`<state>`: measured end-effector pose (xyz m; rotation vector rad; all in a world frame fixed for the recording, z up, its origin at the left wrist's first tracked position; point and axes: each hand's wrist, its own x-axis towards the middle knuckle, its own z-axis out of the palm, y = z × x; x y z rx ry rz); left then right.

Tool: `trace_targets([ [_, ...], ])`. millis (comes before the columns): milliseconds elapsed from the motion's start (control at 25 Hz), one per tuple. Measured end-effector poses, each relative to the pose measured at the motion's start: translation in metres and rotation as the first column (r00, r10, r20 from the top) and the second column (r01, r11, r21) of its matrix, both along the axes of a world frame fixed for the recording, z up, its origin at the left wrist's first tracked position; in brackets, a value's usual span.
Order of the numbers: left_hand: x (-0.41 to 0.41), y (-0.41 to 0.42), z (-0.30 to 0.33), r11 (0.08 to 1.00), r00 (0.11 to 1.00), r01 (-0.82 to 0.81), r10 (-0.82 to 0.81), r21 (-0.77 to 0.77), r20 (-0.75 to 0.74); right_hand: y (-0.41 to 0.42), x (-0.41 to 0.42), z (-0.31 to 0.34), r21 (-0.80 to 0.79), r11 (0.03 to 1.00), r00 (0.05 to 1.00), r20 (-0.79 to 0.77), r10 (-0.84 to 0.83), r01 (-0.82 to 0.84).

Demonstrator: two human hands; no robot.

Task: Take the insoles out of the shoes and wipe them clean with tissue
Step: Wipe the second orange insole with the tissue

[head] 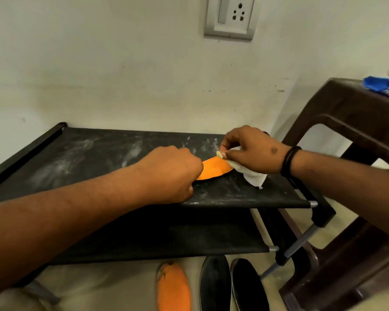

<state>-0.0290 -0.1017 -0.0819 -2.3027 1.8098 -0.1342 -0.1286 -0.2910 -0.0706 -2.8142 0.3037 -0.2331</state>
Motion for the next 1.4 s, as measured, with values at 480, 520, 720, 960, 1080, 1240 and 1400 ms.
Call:
trace_targets([
  [480,0.034,-0.002,0.008,0.729,0.713,-0.154,-0.385,-0.667,-0.586,-0.031,-0.054,0.068,0.081,0.995,0.987,0.144,-0.071,0.060],
  [520,0.038,-0.004,0.007,0.766,0.689,-0.166,-0.360,-0.621,-0.629,-0.028,-0.057,0.067,0.075,0.996,0.990,0.126,-0.061,0.052],
  [720,0.051,0.000,-0.001,0.870,0.715,-0.294,-0.075,-0.397,-0.695,-0.005,-0.052,0.039,-0.036,0.999,1.000,0.000,0.013,-0.013],
  [960,0.038,0.009,0.012,0.936,0.689,-0.347,0.292,0.053,-0.664,0.009,-0.040,0.004,-0.065,0.995,0.992,-0.104,0.072,-0.079],
  [1080,0.034,0.004,0.008,0.921,0.669,-0.360,0.365,0.148,-0.647,0.016,-0.032,-0.007,-0.074,0.993,0.990,-0.113,0.083,-0.091],
  [1240,0.044,0.004,-0.003,0.910,0.529,-0.393,0.339,0.129,-0.778,0.023,-0.029,-0.014,-0.053,0.996,0.990,-0.122,0.071,-0.078],
  [1400,0.051,-0.002,-0.013,0.885,0.527,-0.462,0.220,-0.059,-0.821,0.023,-0.025,-0.019,-0.069,0.996,0.994,-0.097,0.043,-0.050],
])
